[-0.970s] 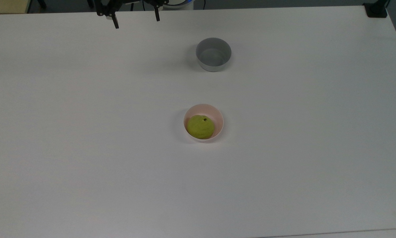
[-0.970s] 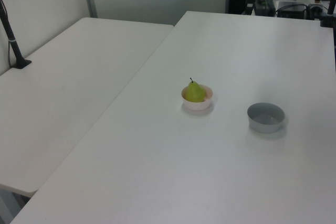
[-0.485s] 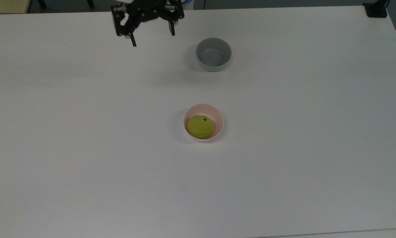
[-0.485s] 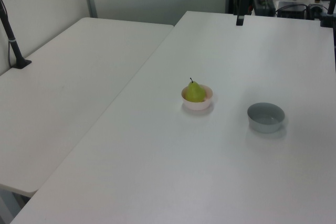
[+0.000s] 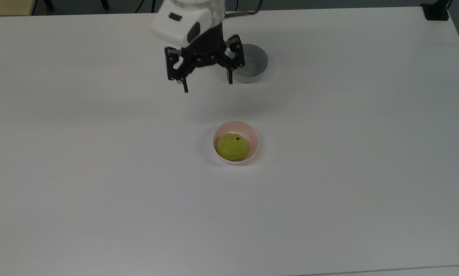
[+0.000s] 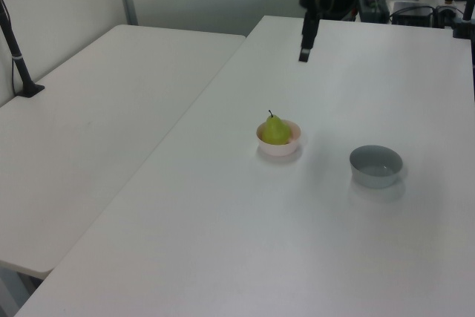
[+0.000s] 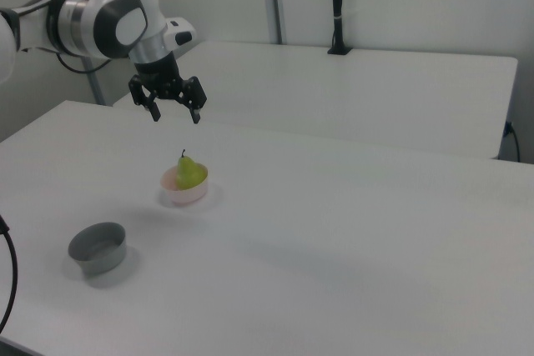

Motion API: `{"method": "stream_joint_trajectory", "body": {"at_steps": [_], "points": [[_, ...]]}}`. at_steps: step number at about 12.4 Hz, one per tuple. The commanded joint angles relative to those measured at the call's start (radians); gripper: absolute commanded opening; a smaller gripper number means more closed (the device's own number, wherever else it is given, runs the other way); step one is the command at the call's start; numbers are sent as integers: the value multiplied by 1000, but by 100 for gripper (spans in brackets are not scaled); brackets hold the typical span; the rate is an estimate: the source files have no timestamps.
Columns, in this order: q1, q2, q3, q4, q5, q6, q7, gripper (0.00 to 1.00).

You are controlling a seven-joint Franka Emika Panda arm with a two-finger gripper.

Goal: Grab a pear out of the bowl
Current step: 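Move the open gripper over the pear in the pink bowl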

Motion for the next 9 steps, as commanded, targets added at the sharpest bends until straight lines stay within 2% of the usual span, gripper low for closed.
{"method": "stream_joint_trajectory", "body": {"at_steps": [1, 9], "points": [[42, 75, -4, 10, -17, 75, 65, 100], [91, 188, -4, 10, -31, 184, 99, 100]]}}
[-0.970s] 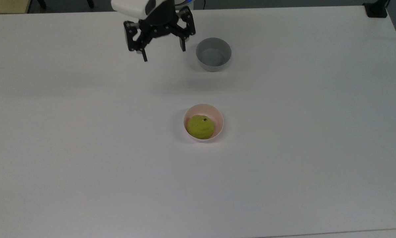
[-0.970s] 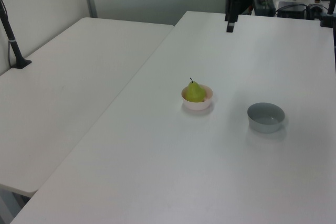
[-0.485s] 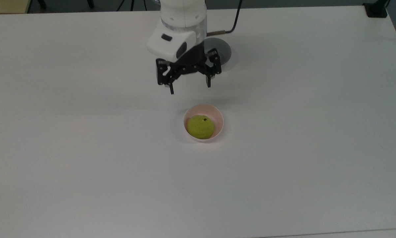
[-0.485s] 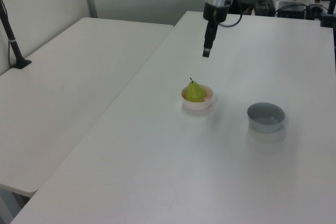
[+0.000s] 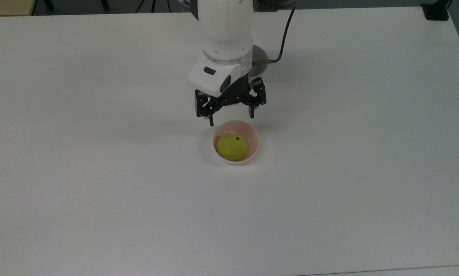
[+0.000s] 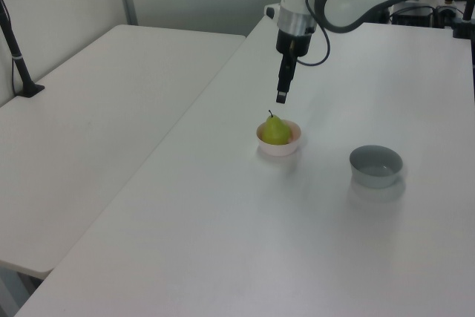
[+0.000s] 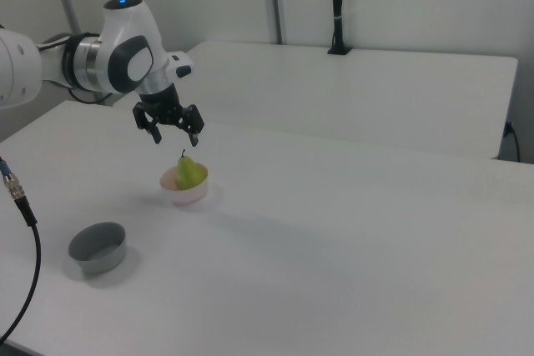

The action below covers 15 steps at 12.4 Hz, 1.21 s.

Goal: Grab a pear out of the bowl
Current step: 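Move the open gripper over the pear in the pink bowl, then lower the gripper around the green pear and close it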

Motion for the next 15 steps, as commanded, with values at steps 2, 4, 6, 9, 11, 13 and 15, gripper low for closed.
{"method": "stream_joint_trajectory", "body": {"at_steps": [2, 4, 6, 9, 11, 13, 15], "points": [[35, 67, -4, 6, -52, 50, 38, 100], [35, 97, -4, 5, -61, 95, 38, 100], [33, 127, -4, 5, -96, 105, 40, 100], [33, 140, -4, 3, -116, 132, 40, 100], [35, 153, -4, 3, -133, 138, 52, 100], [36, 163, -4, 3, -170, 145, 92, 100], [39, 172, -4, 3, -204, 158, 116, 81]]}}
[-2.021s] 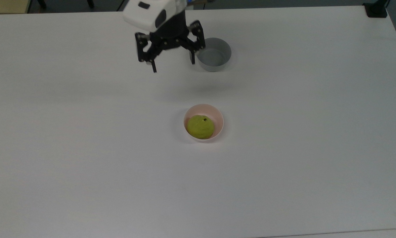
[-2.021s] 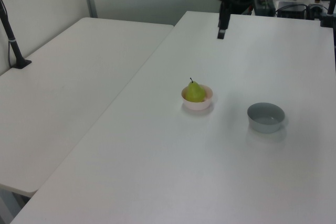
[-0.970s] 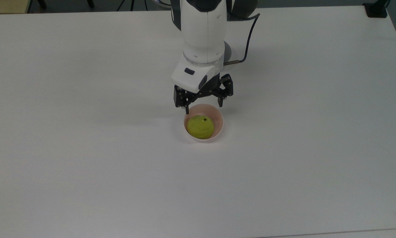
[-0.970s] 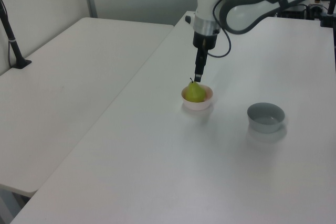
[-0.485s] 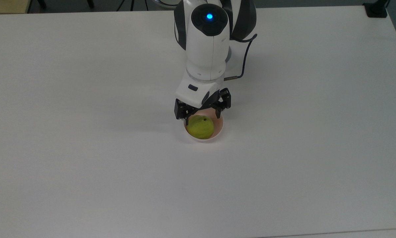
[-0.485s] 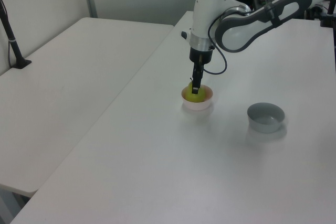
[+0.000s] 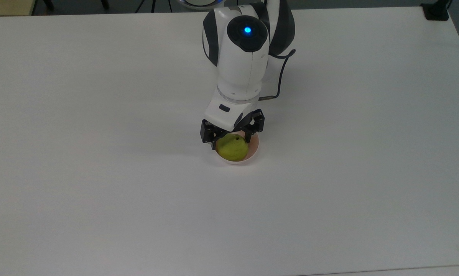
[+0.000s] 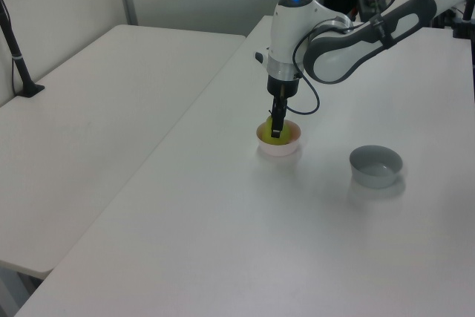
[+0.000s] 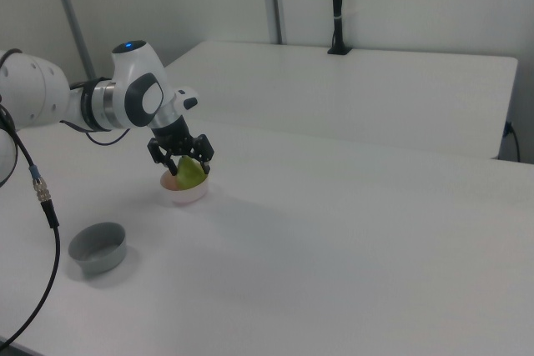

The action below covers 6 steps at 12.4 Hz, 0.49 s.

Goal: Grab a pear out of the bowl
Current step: 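Lower the gripper around the green pear and close it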

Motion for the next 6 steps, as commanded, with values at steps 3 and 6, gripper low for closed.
{"method": "stream_joint_trajectory", "body": {"at_steps": [3, 6], "points": [[23, 14, -4, 0, -50, 30, 51, 36], [23, 8, -4, 2, -50, 24, 49, 26]]}}
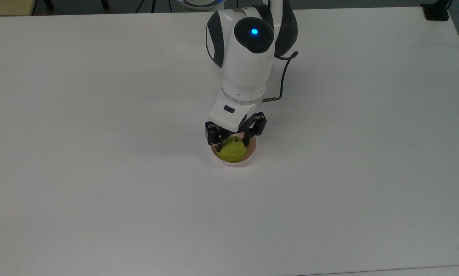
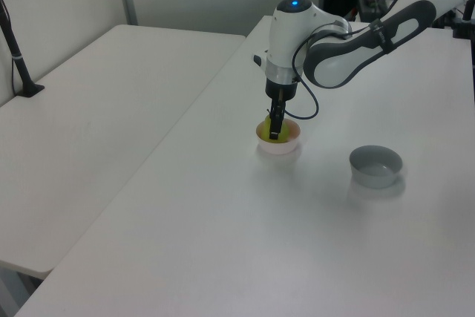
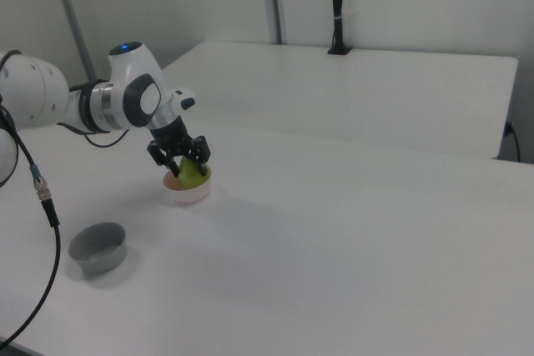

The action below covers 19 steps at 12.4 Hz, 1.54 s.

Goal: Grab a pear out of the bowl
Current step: 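Lower the gripper around the green pear and close it, then lift the pear out of the pink bowl and carry it away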

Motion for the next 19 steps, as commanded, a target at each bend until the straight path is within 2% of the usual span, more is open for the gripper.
{"method": "stream_joint_trajectory", "body": {"at_steps": [1, 9, 13, 16, 19], "points": [[13, -7, -4, -3, -23, 10, 32, 26], [4, -107, -3, 2, -3, -81, 35, 26], [-4, -182, -3, 0, 41, -153, 34, 26], [-36, -249, -3, 0, 61, -219, 33, 28], [-76, -320, -1, -5, 112, -304, 26, 29]]}}
